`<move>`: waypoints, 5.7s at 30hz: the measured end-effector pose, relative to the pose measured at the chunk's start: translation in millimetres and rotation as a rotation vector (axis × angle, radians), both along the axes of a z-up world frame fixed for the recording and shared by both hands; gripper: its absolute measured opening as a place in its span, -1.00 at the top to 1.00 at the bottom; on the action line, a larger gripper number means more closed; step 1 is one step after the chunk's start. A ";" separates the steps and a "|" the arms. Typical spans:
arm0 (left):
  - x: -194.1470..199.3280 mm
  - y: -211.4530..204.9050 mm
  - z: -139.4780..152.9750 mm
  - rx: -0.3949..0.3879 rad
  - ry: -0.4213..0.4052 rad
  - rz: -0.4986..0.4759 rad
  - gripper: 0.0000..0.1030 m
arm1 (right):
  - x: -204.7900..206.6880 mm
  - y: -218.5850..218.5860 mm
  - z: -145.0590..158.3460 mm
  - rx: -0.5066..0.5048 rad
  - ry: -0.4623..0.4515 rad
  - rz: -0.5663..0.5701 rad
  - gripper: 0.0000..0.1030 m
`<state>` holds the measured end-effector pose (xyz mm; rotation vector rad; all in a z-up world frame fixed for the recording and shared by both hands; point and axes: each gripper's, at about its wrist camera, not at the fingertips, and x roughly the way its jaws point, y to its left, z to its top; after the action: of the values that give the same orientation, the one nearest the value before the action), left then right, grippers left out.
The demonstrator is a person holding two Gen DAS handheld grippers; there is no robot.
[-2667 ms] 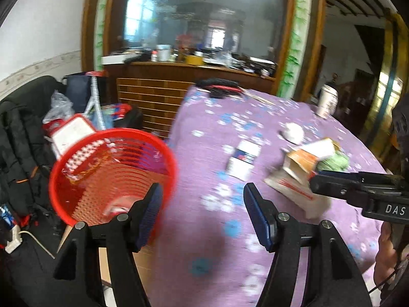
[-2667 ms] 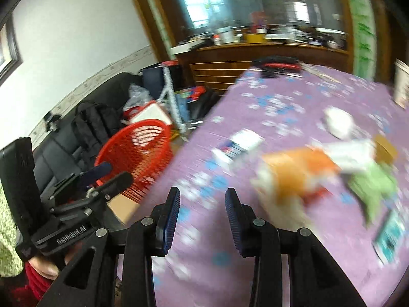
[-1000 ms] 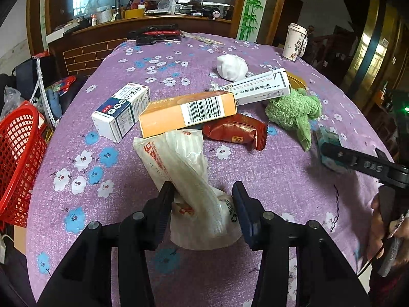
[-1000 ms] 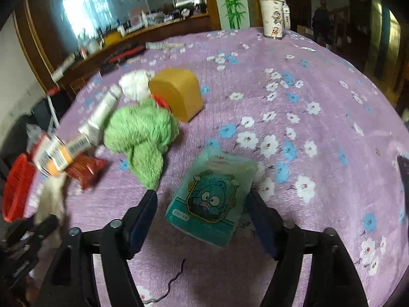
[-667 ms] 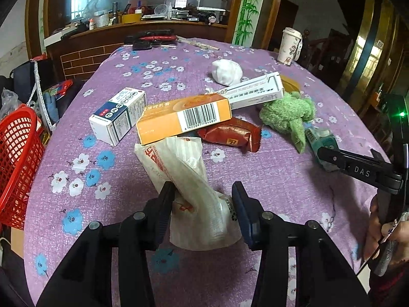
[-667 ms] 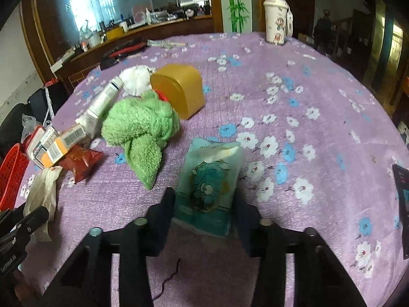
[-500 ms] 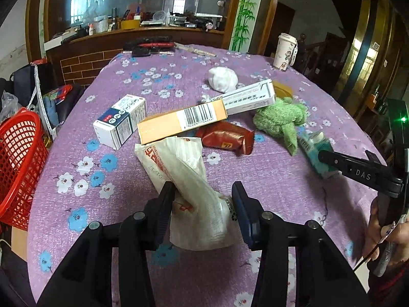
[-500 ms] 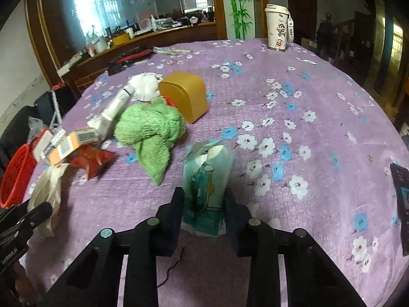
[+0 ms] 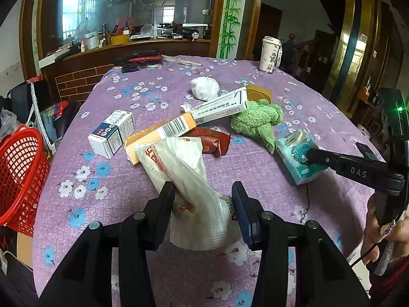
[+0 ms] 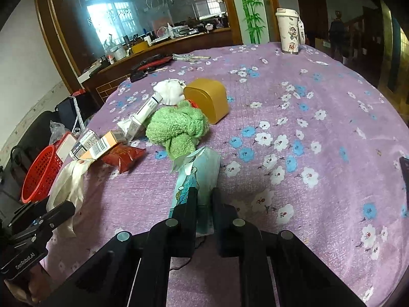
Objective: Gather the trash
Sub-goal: 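Hold the paper bag in the left tool while the right tool holds the tissue pack, then carry both items to the red basket and open both tools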
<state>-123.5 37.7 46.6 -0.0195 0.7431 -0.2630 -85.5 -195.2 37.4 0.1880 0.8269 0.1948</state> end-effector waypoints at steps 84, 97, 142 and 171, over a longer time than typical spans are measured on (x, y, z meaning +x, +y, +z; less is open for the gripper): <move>-23.6 17.2 19.4 0.038 -0.103 0.090 0.12 | -54.2 50.0 41.9 0.008 -0.157 0.118 0.78; -23.8 23.7 21.2 0.028 -0.098 0.104 0.12 | -52.8 62.4 40.5 -0.003 -0.152 0.146 0.78; -34.9 191.6 62.8 -0.044 -0.165 0.402 0.12 | -1.9 217.5 83.3 -0.005 -0.136 0.451 0.77; -10.6 246.7 33.2 -0.054 -0.093 0.461 -0.17 | 42.4 272.5 58.8 0.032 -0.057 0.482 0.40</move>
<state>-134.0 284.4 79.8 -0.2259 0.6191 0.1554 -43.1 77.3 96.2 0.0091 0.8024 0.6632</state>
